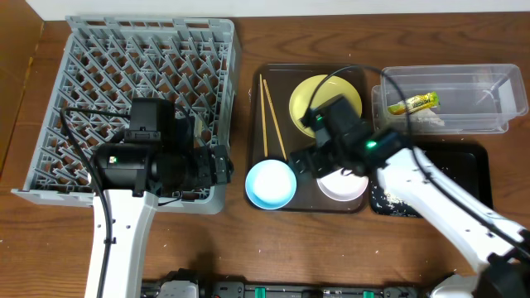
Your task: Sort waste into correct bins and load items into the dishwasher
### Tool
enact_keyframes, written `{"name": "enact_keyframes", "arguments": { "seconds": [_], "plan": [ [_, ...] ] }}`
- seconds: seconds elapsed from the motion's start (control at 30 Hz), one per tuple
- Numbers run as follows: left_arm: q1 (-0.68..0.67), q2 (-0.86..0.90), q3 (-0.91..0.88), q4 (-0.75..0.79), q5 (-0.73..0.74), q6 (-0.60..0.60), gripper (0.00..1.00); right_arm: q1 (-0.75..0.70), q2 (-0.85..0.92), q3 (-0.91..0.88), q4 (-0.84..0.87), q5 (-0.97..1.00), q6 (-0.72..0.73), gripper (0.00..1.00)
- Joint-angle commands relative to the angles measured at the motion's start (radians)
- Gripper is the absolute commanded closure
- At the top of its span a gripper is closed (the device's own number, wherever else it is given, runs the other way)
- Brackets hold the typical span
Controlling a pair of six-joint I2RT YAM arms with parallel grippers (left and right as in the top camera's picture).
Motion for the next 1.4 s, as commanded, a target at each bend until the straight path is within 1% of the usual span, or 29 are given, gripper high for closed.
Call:
{"name": "enact_keyframes", "arguments": {
  "seconds": [0.0,0.1,0.2,0.3,0.37,0.47,0.6,0.87,1.1,1.3,1.37],
  "plan": [
    [-0.003,-0.003,0.0,-0.006,-0.01,0.009,0.02,-0.082,-0.158,0.006,0.026,0.025,-0.144,0.01],
    [-0.003,-0.003,0.0,-0.006,-0.01,0.009,0.02,-0.127,-0.283,0.006,0.037,0.09,-0.229,0.01],
    [-0.003,-0.003,0.0,-0.006,-0.01,0.008,0.02,-0.16,-0.423,-0.006,0.037,0.2,-0.298,0.01],
    [-0.003,-0.003,0.0,-0.006,-0.01,0.009,0.02,-0.201,-0.575,-0.047,0.037,0.278,-0.337,0.01],
    [-0.003,-0.003,0.0,-0.006,-0.01,0.008,0.02,-0.238,-0.662,-0.094,0.048,0.28,-0.352,0.01],
    [-0.003,-0.003,0.0,-0.006,-0.01,0.008,0.02,-0.315,-0.818,-0.205,0.09,0.272,-0.351,0.01],
    [-0.003,-0.003,0.0,-0.006,-0.01,0.009,0.02,-0.424,-1.017,-0.401,0.164,0.241,-0.351,0.01],
    [-0.003,-0.003,0.0,-0.006,-0.01,0.009,0.02,-0.563,-1.373,-0.774,0.267,0.19,-0.339,0.01],
    [-0.003,-0.003,0.0,-0.006,-0.01,0.008,0.02,-0.597,-1.557,-1.018,0.42,0.19,-0.286,0.01],
    [-0.003,-0.003,0.0,-0.006,-0.01,0.009,0.02,-0.598,-1.563,-1.174,0.651,0.19,-0.286,0.01],
    [-0.003,-0.003,0.0,-0.007,-0.01,0.009,0.02,-0.597,-1.563,-1.17,0.638,0.19,-0.286,0.01]
  ]
}}
